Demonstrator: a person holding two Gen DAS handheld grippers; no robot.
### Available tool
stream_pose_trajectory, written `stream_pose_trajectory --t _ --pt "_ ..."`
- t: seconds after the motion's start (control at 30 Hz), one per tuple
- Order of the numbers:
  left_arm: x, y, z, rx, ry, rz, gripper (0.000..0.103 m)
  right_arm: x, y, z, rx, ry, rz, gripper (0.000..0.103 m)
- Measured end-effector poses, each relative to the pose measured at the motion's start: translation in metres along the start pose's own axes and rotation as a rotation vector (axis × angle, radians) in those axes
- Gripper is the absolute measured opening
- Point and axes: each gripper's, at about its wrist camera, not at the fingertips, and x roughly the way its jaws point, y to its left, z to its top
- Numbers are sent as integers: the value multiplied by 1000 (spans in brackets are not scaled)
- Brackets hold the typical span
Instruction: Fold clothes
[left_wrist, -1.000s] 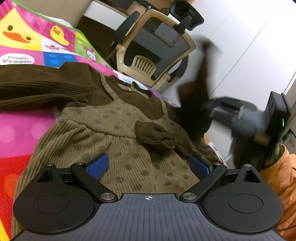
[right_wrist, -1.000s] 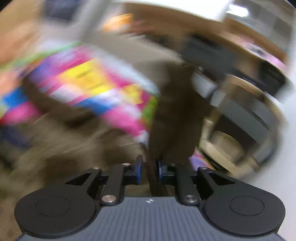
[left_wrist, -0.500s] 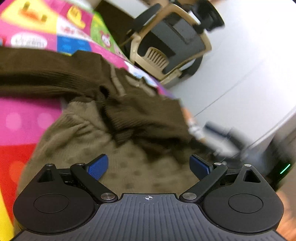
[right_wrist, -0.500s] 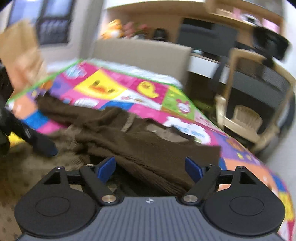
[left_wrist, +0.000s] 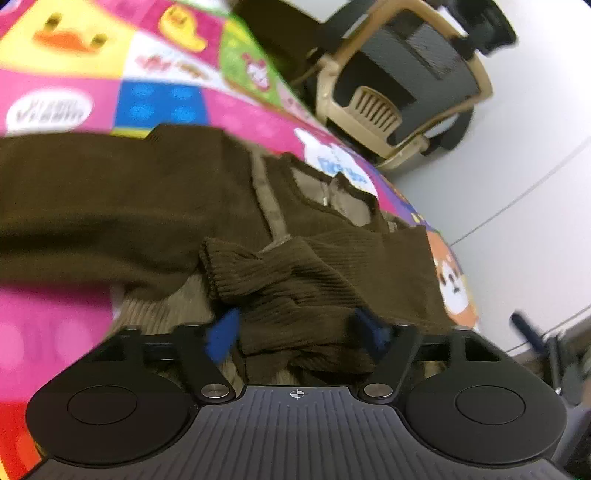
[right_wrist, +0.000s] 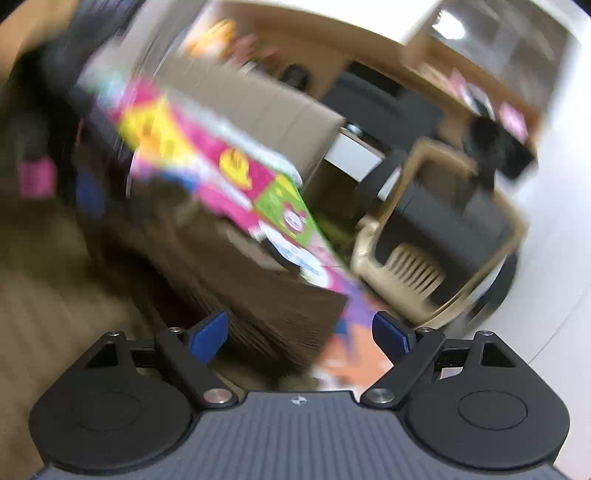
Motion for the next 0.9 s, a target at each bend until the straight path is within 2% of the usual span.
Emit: stream_pose_trajectory --t 0.03,0.07,0.1,0.17,0.23,0.27,0.4,0.43,0.47,0.6,0.63,0.67,0.7,0.77,0.9 --pt "2 -3 -2 27 -9 22 47 8 4 -3 -55 15 1 76" --pt "2 -7 0 62 -27 37 36 17 7 -4 -82 33 16 62" --pt "3 -11 1 97 -44 52 31 27 9 -6 -91 53 37 54" --pt "2 -22 7 162 -91 73 21 43 11 -6 -85 79 59 24" --pt "-6 -38 19 221 -171 72 13 50 9 -3 -76 68 3 13" --pt "-11 -46 26 253 -219 70 12 49 6 0 -66 52 -23 11" --pt "-34 -77 36 412 -430 67 12 39 3 9 -77 -14 -84 11" --pt "-32 -79 36 436 -450 84 13 40 10 8 -116 -10 -78 11" --pt "-25 -76 36 444 -442 108 14 43 16 6 -135 8 -51 11" --pt "12 -36 23 409 -258 236 21 51 29 -8 -93 78 66 13" --pt "10 -25 21 392 -250 255 21 48 28 -9 -68 78 70 16" --pt "6 -13 19 374 -243 271 26 45 24 -10 -39 74 78 21" --pt "-2 -3 19 340 -248 264 42 40 20 -10 -10 67 88 27" --pt "-32 18 20 240 -283 216 62 32 11 -12 53 56 107 62" --pt "-88 71 23 -32 -337 139 70 7 -16 -19 204 37 141 65"
